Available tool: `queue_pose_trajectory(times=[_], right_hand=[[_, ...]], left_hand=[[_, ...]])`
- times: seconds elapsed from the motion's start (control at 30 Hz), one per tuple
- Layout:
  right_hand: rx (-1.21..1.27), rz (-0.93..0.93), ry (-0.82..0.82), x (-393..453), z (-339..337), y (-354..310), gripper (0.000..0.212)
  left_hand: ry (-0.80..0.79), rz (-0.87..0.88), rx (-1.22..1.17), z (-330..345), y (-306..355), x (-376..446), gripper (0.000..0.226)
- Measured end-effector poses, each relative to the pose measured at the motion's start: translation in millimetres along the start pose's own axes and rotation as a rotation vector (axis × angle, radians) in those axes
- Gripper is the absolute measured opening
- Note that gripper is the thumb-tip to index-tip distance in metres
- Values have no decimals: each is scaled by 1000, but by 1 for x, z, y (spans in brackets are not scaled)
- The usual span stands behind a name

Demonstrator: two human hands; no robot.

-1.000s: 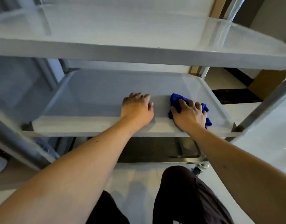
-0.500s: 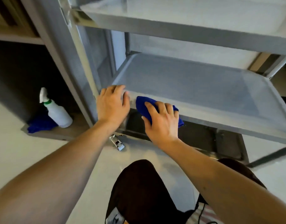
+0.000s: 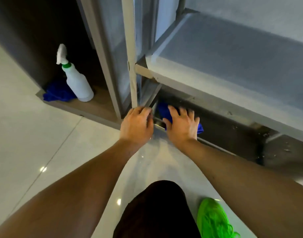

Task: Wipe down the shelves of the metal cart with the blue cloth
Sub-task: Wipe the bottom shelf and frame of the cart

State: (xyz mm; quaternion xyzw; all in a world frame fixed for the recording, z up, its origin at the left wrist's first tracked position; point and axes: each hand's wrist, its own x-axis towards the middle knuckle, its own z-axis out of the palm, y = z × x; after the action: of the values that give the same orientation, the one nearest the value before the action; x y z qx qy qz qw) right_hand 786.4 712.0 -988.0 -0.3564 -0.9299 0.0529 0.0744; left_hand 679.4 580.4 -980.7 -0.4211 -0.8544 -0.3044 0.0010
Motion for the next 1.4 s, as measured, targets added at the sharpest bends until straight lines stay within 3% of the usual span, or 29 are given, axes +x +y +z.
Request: queue_pose_trajectory(times=[0.17, 0.37, 0.47, 0.6, 0.83, 1.4], right_hand=[[-25, -14, -101, 29, 63, 13, 57], [2, -66, -20, 40, 93, 25, 60], [-4, -53, -26, 53, 92, 38, 60], [-37, -54, -10, 78, 94, 59, 58], [-64, 4, 43, 147, 101, 82, 62], [9, 144, 145, 260, 108, 96, 43]], left_hand=[[-82, -11, -27, 53, -16, 15, 37], [-64, 4, -5, 96, -29, 45, 38], [-97, -136, -25, 116, -21, 72, 46], [-161, -144, 175, 137, -13, 88, 57], [-99, -140, 306, 148, -16, 87, 59], [-10, -119, 329, 155, -18, 83, 59]])
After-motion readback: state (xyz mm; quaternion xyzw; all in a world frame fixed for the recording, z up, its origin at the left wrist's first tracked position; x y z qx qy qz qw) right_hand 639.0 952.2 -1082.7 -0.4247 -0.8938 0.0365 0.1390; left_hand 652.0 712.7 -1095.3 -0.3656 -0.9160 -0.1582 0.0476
